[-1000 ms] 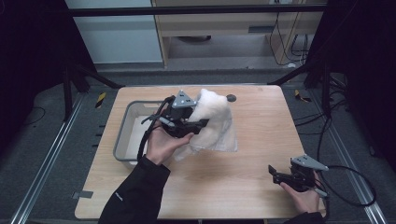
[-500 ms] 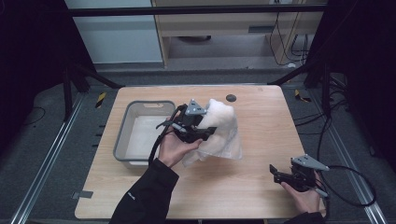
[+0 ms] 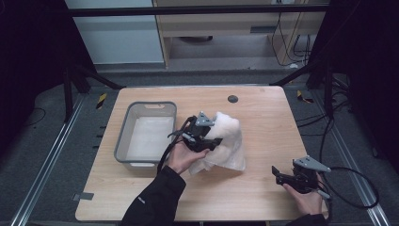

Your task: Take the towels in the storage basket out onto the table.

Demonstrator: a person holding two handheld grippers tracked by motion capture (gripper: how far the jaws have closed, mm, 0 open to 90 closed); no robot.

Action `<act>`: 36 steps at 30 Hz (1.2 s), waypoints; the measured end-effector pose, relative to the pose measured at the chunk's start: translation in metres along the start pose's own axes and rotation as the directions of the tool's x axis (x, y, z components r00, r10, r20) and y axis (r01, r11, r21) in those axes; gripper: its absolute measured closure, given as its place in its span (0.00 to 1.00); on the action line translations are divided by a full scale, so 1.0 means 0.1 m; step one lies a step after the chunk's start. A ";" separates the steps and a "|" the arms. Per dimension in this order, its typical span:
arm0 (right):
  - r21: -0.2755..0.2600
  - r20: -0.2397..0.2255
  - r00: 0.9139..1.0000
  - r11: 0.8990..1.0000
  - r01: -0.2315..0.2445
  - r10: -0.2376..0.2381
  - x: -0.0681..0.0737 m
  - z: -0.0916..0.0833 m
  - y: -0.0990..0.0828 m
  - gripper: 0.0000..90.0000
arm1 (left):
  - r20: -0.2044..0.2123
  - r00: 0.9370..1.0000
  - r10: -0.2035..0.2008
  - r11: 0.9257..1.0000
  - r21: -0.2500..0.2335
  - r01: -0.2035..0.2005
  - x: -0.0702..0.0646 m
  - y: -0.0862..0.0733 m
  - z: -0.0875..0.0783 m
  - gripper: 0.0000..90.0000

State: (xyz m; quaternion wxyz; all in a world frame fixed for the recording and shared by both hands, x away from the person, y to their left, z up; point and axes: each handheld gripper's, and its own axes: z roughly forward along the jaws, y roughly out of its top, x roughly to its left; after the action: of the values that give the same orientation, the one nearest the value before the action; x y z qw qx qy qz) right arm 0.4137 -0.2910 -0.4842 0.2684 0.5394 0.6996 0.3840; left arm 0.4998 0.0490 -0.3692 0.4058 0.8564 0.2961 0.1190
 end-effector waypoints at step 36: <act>0.006 0.000 1.000 1.000 0.016 -0.016 0.01 0.01 -0.01 0.14 | -0.021 0.999 -0.028 1.000 0.004 0.028 0.08 -0.47 0.44 0.53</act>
State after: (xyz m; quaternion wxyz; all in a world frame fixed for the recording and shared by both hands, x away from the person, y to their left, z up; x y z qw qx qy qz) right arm 0.4138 -0.2898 -0.4856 0.2699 0.5346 0.7051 0.3797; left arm 0.5065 0.0495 -0.4338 0.4025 0.8518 0.3123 0.1217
